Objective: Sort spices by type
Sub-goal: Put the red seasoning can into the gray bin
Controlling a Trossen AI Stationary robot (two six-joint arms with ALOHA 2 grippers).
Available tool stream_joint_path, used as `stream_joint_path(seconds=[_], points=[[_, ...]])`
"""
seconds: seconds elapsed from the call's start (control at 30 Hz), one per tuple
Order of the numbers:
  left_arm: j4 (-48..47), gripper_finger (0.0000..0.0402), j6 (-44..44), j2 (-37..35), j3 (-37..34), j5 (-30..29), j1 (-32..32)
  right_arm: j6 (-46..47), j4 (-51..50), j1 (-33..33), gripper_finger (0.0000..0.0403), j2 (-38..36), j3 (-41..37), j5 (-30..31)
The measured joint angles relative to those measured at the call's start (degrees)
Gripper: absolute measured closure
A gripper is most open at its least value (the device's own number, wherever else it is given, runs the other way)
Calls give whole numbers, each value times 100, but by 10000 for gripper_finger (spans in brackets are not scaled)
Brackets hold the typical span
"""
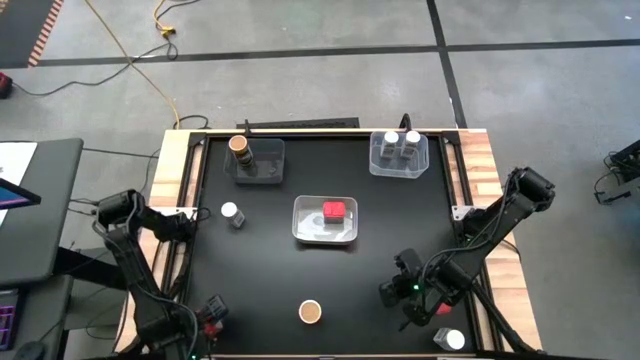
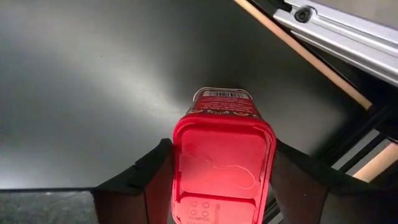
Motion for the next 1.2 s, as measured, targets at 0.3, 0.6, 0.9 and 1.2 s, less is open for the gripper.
stream_joint_path(seconds=[0.3, 0.6, 0.9, 1.2], points=[[16, 185, -1414, 0, 2, 61, 924, -448, 53, 0, 379, 0, 0, 0], [-590, 185, -2342, -645, 527, -224, 2668, -1559, 452, 0, 379, 0, 0, -61], [-943, 185, -1071, -1066, 1926, -401, 4741, -1749, 509, 0, 379, 0, 0, -63], [-1469, 184, 1035, 121, 3377, 312, 6398, -1556, 516, -208, 379, 0, 0, -63]])
